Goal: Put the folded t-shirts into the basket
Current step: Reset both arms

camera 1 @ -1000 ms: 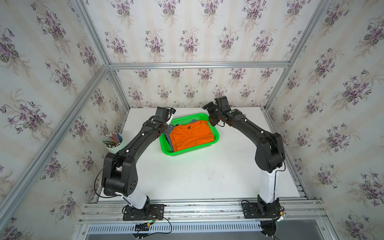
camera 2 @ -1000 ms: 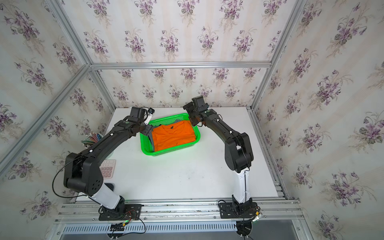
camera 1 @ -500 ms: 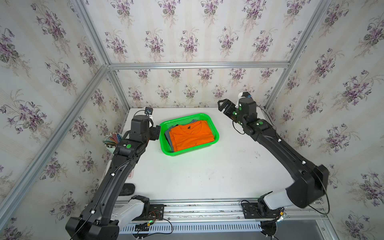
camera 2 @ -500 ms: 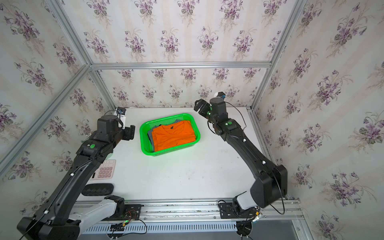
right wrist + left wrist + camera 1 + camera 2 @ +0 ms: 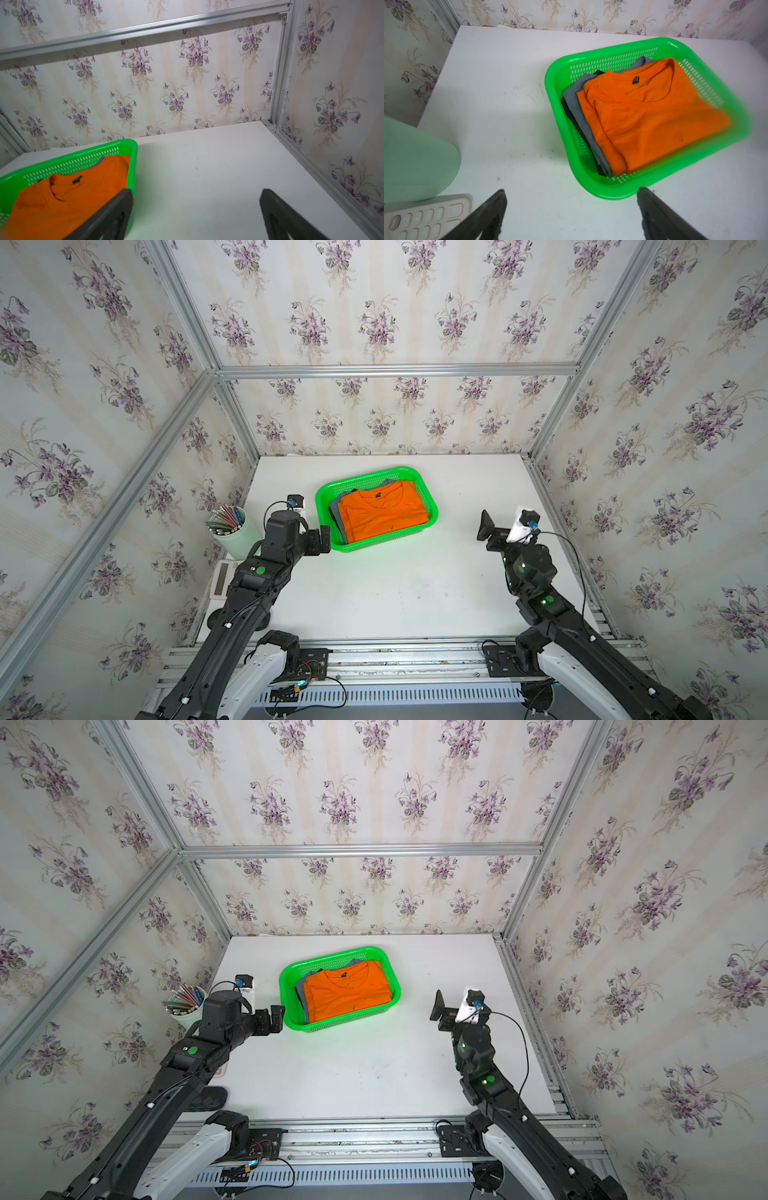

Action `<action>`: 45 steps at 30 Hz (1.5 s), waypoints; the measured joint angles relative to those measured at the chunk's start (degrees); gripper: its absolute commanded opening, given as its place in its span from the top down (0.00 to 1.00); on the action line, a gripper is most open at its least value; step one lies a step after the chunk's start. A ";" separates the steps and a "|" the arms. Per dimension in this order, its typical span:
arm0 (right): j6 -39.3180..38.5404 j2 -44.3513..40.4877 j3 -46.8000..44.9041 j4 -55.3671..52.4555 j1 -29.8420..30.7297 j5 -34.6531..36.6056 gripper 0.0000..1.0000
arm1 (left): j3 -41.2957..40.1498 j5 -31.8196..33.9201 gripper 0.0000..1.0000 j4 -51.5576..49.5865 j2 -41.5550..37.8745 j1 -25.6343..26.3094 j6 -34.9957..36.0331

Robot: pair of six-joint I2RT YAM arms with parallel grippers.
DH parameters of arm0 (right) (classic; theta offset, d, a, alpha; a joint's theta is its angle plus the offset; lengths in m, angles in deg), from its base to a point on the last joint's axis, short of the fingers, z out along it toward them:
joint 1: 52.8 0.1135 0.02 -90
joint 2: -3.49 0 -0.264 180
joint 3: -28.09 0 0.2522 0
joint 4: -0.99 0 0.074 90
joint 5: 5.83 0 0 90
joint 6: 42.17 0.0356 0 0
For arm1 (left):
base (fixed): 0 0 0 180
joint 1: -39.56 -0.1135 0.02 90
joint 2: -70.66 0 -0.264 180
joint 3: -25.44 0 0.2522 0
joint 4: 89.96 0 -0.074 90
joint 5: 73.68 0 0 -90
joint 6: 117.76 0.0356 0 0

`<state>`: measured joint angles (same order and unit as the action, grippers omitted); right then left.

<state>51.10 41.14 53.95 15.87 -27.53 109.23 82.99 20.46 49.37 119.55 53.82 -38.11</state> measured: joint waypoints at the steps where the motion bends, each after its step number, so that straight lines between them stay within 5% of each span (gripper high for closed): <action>1: -0.94 -0.09 -2.29 1.90 -0.22 0.81 0.00 | -0.79 1.51 0.01 1.51 0.33 0.00 -0.76; 5: -1.99 7.15 -6.01 9.90 -3.19 2.93 0.00 | -3.65 7.54 0.01 9.33 2.21 0.00 -1.86; 11: -2.16 29.24 -6.95 23.89 -8.33 2.21 0.00 | -8.98 13.94 0.01 22.16 7.30 0.00 0.37; 17: -8.24 43.32 -2.25 37.53 -12.13 -6.29 0.00 | -10.86 18.64 0.01 31.85 9.86 0.00 8.00; 22: -5.88 50.03 -3.98 47.15 -22.25 -16.24 0.00 | -11.47 21.55 0.01 35.17 10.32 -0.94 12.22; 30: -4.52 50.58 -0.98 46.80 -24.92 -28.68 0.00 | -10.69 16.13 0.01 37.62 14.19 -4.66 12.74; 45: -3.52 50.58 -0.07 45.57 -24.59 -30.27 0.00 | -15.76 2.97 0.01 61.33 27.65 -9.11 15.89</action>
<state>47.58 91.71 53.88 61.44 -52.12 78.96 67.23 23.43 110.70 147.20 44.71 -22.22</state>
